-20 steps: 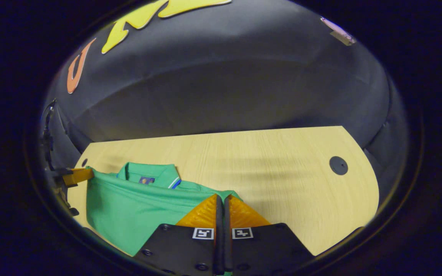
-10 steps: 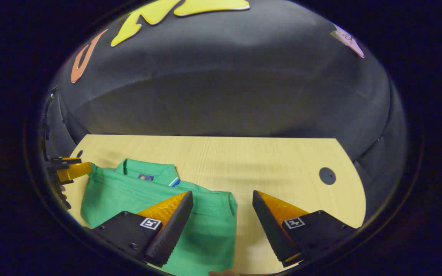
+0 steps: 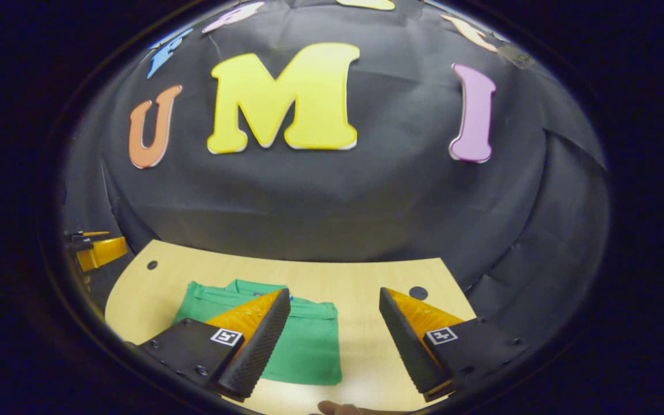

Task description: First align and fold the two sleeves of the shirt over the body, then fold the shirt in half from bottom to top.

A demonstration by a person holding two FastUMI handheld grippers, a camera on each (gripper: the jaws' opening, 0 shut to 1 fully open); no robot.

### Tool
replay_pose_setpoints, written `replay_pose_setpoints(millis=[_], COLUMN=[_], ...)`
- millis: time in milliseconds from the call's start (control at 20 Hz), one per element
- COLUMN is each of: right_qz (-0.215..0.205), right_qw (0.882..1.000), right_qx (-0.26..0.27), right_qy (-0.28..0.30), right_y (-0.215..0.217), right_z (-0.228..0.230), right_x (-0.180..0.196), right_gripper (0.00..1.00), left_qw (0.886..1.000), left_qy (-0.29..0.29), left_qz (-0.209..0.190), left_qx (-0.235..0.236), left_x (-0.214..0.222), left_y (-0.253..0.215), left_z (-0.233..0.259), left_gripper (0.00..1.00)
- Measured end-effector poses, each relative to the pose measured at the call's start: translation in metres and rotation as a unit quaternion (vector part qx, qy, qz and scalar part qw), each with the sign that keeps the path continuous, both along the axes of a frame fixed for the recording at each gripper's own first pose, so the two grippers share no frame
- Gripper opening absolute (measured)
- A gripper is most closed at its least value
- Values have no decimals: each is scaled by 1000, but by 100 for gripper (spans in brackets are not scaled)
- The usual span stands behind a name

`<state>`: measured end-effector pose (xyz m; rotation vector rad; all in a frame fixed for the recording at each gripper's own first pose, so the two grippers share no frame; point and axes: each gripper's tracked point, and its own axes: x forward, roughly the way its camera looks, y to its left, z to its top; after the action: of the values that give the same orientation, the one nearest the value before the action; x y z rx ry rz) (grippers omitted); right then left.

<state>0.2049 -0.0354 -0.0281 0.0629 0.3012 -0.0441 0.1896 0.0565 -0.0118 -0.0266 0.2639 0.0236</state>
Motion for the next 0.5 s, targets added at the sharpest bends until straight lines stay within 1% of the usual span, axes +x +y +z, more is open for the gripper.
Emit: replay_pose_setpoints(millis=[100,150,250,300,350,400,450,500], right_qz=[-6,-7,-11,-13,-14,-18,-14,-11], right_qw=[1000,999,997,996,995,993,992,991], right_qx=[-6,-8,-4,-3,-4,-1,-1,-2], right_qy=[-28,-42,-71,-85,-101,-115,-125,-132], right_y=[2,6,12,14,16,19,23,24], right_z=[25,36,53,59,64,67,70,68], right_x=[-48,-71,-117,-141,-160,-177,-194,-210], right_gripper=[99,96,97,99,99,99,96,96], left_qw=[999,999,997,997,996,996,996,997], left_qy=[-36,-49,-70,-74,-77,-78,-75,-72], left_qz=[2,2,9,12,15,16,19,24], left_qx=[16,23,33,32,32,33,32,31], left_x=[-43,-63,-100,-120,-136,-153,-168,-177], left_y=[2,2,5,8,10,13,14,14], left_z=[35,47,64,67,69,67,62,51], left_gripper=[99,100,99,99,99,99,99,99])
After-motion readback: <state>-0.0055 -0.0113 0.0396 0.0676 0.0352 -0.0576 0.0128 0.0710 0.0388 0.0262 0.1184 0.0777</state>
